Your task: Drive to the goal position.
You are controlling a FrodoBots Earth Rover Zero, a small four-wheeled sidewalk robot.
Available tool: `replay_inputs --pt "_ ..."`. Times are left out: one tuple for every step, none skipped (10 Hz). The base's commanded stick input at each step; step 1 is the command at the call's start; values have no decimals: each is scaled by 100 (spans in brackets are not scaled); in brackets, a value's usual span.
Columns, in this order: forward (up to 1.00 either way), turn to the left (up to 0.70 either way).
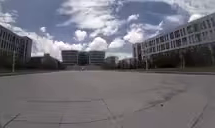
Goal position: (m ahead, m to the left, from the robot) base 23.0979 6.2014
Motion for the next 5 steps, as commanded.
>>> replay_inputs --pt "100 2" --pt "100 2" --pt "100 2" --pt "100 2" --pt "100 2"
